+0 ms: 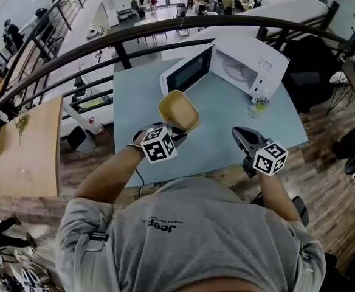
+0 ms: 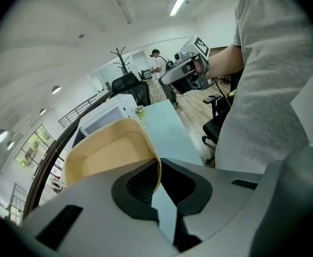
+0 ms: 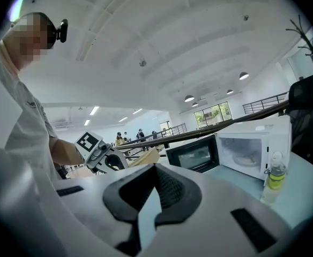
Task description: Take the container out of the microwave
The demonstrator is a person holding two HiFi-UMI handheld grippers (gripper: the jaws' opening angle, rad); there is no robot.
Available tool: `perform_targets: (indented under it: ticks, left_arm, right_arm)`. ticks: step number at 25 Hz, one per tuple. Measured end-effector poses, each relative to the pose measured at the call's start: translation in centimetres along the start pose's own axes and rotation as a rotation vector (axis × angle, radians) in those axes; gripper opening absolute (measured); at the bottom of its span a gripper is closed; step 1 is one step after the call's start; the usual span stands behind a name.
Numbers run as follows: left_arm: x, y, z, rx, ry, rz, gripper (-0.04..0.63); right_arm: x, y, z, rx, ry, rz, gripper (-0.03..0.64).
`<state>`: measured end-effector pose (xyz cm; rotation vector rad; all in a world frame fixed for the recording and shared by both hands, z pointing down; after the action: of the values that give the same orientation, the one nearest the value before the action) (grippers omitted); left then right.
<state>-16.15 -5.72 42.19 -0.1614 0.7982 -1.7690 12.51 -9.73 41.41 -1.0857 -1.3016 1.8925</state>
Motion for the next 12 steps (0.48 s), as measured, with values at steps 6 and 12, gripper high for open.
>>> perform_targets:
  ticks: [6, 12]
  left_arm:
    - [-5.5, 0.8, 1.2, 0.055, 0.057, -0.075, 0.031]
    - [-9.2, -0.8, -0.7, 0.130, 0.099, -0.107, 0.031]
  right_arm:
    - [0.1, -0.7, -1.4, 0.003, 0.086, -0.037, 0.018]
    - [2.3, -1.5, -0.6, 0.026, 0.174, -0.044, 0.018]
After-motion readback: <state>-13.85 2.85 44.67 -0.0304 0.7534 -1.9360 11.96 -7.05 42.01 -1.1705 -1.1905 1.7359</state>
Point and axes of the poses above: the fingertips, and each gripper's own axes: z forward along the fingers, x to its left, y out of its top, the point moved 10 cm from there along -z, backward along the fingers
